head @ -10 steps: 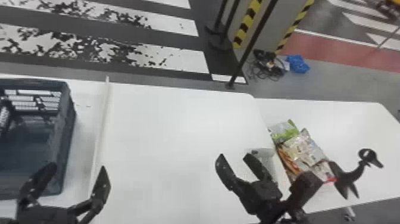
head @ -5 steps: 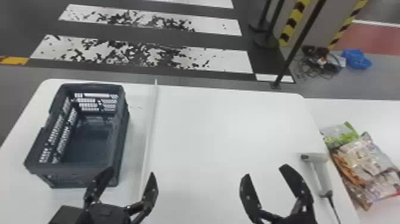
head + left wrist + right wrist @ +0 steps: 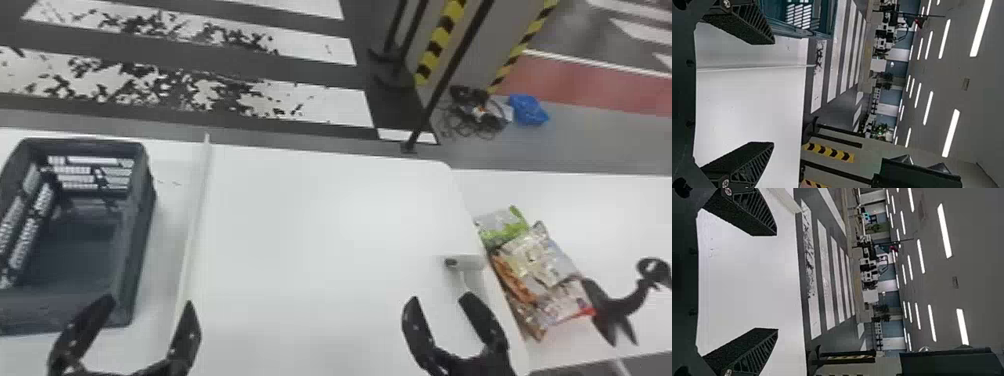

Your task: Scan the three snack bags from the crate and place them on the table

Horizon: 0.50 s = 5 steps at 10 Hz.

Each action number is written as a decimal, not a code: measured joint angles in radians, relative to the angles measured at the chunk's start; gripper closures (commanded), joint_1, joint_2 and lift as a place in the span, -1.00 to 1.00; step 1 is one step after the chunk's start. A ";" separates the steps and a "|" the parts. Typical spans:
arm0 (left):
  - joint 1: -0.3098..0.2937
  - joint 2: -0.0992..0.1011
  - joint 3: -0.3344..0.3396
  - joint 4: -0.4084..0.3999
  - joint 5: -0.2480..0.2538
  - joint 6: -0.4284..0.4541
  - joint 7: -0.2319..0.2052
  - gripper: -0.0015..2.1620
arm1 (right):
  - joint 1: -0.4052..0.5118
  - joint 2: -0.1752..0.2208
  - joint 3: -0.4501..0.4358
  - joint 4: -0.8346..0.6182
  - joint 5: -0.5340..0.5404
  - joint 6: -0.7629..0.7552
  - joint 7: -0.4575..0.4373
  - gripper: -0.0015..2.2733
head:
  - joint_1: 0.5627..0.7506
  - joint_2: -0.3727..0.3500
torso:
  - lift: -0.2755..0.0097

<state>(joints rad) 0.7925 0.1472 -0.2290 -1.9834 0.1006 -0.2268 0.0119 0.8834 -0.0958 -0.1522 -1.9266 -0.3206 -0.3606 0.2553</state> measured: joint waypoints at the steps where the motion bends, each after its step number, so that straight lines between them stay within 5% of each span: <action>1: 0.014 -0.002 -0.003 -0.017 -0.006 0.002 0.000 -0.93 | 0.008 -0.001 -0.017 -0.014 -0.020 0.021 0.006 -0.93 | 0.41 -0.90 | 0.68; 5: 0.035 -0.009 -0.029 -0.029 -0.023 0.008 0.006 -0.93 | 0.037 -0.012 -0.072 -0.034 -0.082 0.070 0.027 -0.93 | 0.41 -0.94 | 0.68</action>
<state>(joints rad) 0.8272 0.1381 -0.2575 -2.0129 0.0781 -0.2191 0.0182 0.9201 -0.1073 -0.2241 -1.9608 -0.4027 -0.2907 0.2827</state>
